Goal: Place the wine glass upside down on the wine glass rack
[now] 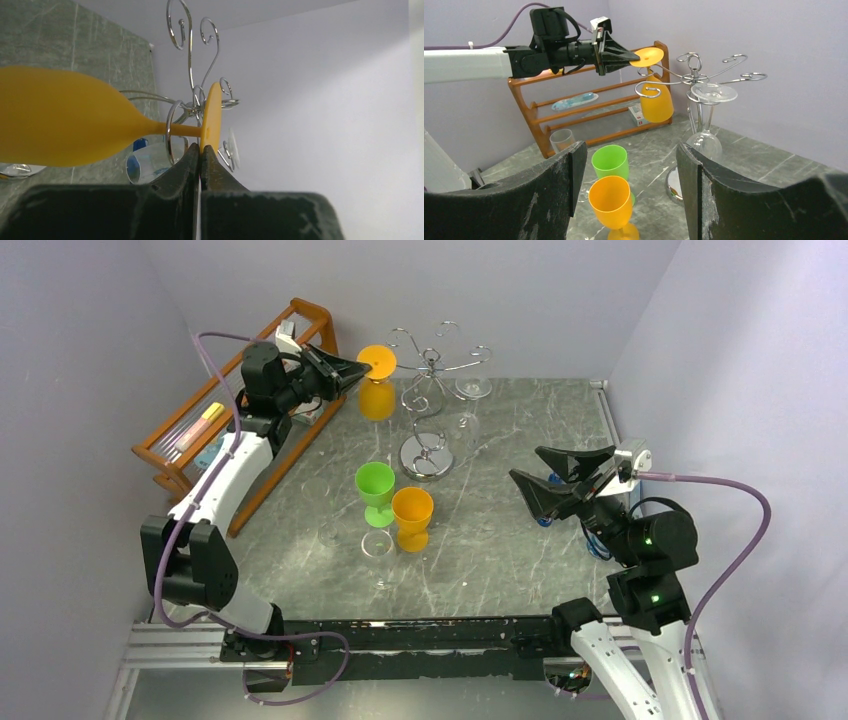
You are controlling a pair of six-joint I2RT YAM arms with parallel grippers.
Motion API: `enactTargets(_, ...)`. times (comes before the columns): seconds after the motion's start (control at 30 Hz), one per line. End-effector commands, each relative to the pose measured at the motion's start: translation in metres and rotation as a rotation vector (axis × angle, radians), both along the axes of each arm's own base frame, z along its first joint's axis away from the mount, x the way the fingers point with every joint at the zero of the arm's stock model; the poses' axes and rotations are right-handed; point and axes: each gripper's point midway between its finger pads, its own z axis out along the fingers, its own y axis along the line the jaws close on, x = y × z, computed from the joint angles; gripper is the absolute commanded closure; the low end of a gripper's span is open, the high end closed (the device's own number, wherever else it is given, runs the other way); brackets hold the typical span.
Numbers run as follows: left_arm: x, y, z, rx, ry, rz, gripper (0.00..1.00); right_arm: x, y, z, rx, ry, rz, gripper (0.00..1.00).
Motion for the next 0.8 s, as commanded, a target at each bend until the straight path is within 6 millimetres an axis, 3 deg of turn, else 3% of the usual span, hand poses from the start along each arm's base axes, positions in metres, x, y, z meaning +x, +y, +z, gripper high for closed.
enactTargets(0.0,-0.017,0.002,0.011,0.008,-0.047,-0.019,0.95,0.001,0.002,-0.001,0.011,0.002,0.013,0.31)
enactTargets(0.27,-0.029,0.004,0.003,0.05,-0.043,-0.026,0.95,0.002,0.004,-0.003,0.018,0.012,0.019,0.31)
enactTargets(0.77,-0.045,0.004,-0.035,0.151,0.023,-0.082,0.73,0.001,0.003,-0.001,0.033,0.015,0.018,0.31)
